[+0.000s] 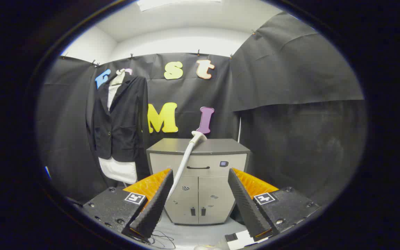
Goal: Iron the clothes twice with a garment steamer, once on the left side and once on the right side.
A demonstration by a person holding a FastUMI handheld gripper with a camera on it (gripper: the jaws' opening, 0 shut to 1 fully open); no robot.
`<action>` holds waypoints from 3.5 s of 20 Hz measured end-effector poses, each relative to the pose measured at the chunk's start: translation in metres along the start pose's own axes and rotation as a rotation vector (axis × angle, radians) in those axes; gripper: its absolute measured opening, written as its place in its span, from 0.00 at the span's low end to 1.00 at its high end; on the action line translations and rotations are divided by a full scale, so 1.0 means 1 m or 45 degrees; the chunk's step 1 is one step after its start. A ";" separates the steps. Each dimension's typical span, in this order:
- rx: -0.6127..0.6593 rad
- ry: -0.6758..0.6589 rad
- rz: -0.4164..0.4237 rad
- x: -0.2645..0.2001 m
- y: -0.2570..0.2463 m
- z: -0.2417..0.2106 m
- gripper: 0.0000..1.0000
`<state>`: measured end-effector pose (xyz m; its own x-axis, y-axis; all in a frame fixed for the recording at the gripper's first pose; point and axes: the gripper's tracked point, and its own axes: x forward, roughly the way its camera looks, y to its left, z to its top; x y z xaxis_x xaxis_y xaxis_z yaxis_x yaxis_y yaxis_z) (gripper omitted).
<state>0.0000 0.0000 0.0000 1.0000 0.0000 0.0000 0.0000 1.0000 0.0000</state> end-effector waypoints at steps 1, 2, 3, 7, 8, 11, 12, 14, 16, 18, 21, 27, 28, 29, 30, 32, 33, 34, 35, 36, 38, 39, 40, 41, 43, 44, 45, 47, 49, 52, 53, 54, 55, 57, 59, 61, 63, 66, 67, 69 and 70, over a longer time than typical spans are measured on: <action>-0.003 0.007 -0.005 0.002 -0.001 -0.002 0.99; -0.004 0.016 -0.009 0.005 -0.001 -0.005 0.99; -0.004 0.021 -0.011 0.007 0.000 -0.006 0.99; 0.005 0.037 -0.021 0.014 0.003 -0.009 0.99; 0.006 0.034 -0.027 0.016 0.004 -0.007 0.99; 0.009 0.044 -0.041 0.021 0.010 -0.004 0.99; 0.006 0.041 -0.046 0.023 0.012 -0.001 0.99; -0.001 0.036 -0.059 0.026 0.018 0.006 0.99; -0.014 0.021 -0.075 0.032 0.023 0.017 0.99; -0.013 0.011 -0.083 0.041 0.030 0.029 0.99; -0.039 0.012 -0.110 0.067 0.035 0.047 0.99; -0.061 0.036 -0.060 0.169 0.043 0.083 0.99; -0.057 0.048 -0.049 0.191 0.042 0.086 0.99; -0.048 0.061 -0.024 0.213 0.042 0.089 0.99; -0.033 0.089 -0.010 0.237 0.041 0.090 0.99; 0.009 0.140 0.030 0.283 0.037 0.089 0.99; 0.020 0.174 0.039 0.306 0.034 0.087 0.99; 0.029 0.219 0.032 0.327 0.028 0.083 0.99; 0.038 0.258 0.043 0.348 0.026 0.076 0.99; 0.046 0.298 0.051 0.368 0.023 0.069 0.98; 0.066 0.384 0.080 0.401 0.021 0.049 0.98; 0.087 0.413 0.108 0.417 0.023 0.042 0.97; 0.104 0.454 0.128 0.430 0.025 0.034 0.97; 0.120 0.489 0.151 0.444 0.028 0.026 0.96; 0.163 0.550 0.188 0.463 0.029 0.013 0.94; 0.190 0.576 0.214 0.468 0.034 0.010 0.93; 0.213 0.603 0.234 0.475 0.038 0.007 0.92; 0.271 0.649 0.306 0.481 0.052 0.000 0.81; 0.295 0.660 0.343 0.477 0.053 0.001 0.75; 0.393 0.686 0.360 0.481 0.052 0.003 0.59; 0.425 0.685 0.372 0.480 0.052 0.005 0.54; 0.458 0.680 0.369 0.477 0.051 0.009 0.50; 0.470 0.665 0.366 0.475 0.051 0.011 0.48; 0.438 0.619 0.347 0.467 0.046 0.013 0.43; 0.426 0.571 0.358 0.454 0.049 0.023 0.41; 0.415 0.515 0.362 0.438 0.054 0.040 0.40; 0.428 0.472 0.376 0.416 0.063 0.059 0.39; 0.435 0.401 0.397 0.384 0.084 0.088 0.38; 0.451 0.375 0.405 0.373 0.094 0.099 0.37; 0.480 0.326 0.447 0.350 0.121 0.123 0.37; 0.480 0.301 0.460 0.338 0.133 0.134 0.37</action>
<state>0.3378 0.1327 0.1338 0.9093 0.3853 -0.1571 -0.2988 0.8674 0.3979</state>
